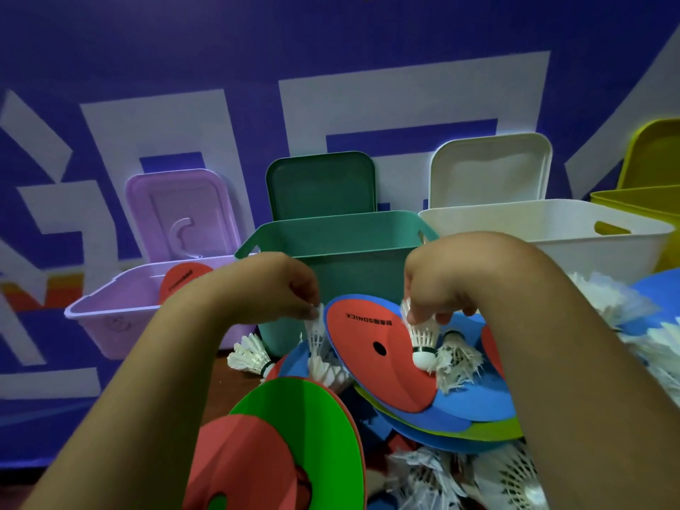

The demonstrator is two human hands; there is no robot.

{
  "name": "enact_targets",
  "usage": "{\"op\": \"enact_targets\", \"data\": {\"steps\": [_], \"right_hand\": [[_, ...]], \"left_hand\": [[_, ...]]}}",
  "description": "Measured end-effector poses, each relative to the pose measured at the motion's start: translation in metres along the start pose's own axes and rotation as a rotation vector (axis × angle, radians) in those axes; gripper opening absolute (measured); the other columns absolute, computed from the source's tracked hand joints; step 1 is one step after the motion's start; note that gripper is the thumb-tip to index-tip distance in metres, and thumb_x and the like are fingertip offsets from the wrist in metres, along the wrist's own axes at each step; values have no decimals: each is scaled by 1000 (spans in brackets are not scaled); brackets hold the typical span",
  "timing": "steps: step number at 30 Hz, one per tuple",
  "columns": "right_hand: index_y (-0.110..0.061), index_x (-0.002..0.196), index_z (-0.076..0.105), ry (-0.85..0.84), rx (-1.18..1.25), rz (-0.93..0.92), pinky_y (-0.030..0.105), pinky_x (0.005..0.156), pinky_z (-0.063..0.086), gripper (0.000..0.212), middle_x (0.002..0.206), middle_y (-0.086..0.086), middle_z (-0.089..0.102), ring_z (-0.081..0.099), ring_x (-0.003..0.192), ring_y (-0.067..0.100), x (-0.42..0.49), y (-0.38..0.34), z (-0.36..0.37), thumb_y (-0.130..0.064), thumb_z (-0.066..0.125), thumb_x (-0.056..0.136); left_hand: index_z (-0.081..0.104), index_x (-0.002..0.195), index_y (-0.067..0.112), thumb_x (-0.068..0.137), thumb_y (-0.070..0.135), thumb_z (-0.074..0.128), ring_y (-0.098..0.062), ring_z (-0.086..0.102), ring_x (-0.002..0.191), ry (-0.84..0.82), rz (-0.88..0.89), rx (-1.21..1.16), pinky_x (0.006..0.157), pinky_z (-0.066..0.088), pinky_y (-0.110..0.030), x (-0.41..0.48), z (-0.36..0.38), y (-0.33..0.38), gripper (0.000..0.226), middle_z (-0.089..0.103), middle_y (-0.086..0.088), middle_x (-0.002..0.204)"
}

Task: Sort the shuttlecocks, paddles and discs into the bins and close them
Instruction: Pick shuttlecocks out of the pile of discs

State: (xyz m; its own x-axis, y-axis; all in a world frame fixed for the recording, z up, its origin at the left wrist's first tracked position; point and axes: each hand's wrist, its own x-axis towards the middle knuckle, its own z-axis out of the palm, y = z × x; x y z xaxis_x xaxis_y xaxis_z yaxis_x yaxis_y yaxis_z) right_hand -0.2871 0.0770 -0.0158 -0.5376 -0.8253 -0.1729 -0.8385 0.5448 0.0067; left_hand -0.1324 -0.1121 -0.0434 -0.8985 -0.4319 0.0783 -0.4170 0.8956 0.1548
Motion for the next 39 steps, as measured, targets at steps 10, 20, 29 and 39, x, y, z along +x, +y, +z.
{"op": "enact_targets", "data": {"steps": [10,20,29,39], "right_hand": [[-23,89,73,273,359,-127,34,63,60,6,74,0,77,76,72,24,6,-3,-7,-27,77,90],[-25,76,67,721,751,-34,27,52,37,13,72,-7,62,56,62,13,24,-8,-4,-24,77,84],[-20,79,69,753,788,71,29,57,44,8,77,-2,68,63,70,24,23,0,-4,-27,68,83],[-11,103,75,799,638,149,36,79,56,23,100,15,74,68,93,37,22,8,-6,-25,58,100]], "left_hand": [[68,84,29,90,41,77,-8,57,69,111,-32,-11,62,46,-27,-17,-24,-4,17,66,9,78],[62,79,26,86,27,82,-21,68,70,823,-33,-276,68,59,-42,1,-15,-12,22,66,4,73],[78,118,21,94,17,64,-12,63,92,769,-215,-279,83,44,-22,23,9,-18,28,77,3,107],[78,112,27,101,29,62,10,58,86,561,-67,-240,70,40,-8,14,-3,-15,20,72,15,102]]}}
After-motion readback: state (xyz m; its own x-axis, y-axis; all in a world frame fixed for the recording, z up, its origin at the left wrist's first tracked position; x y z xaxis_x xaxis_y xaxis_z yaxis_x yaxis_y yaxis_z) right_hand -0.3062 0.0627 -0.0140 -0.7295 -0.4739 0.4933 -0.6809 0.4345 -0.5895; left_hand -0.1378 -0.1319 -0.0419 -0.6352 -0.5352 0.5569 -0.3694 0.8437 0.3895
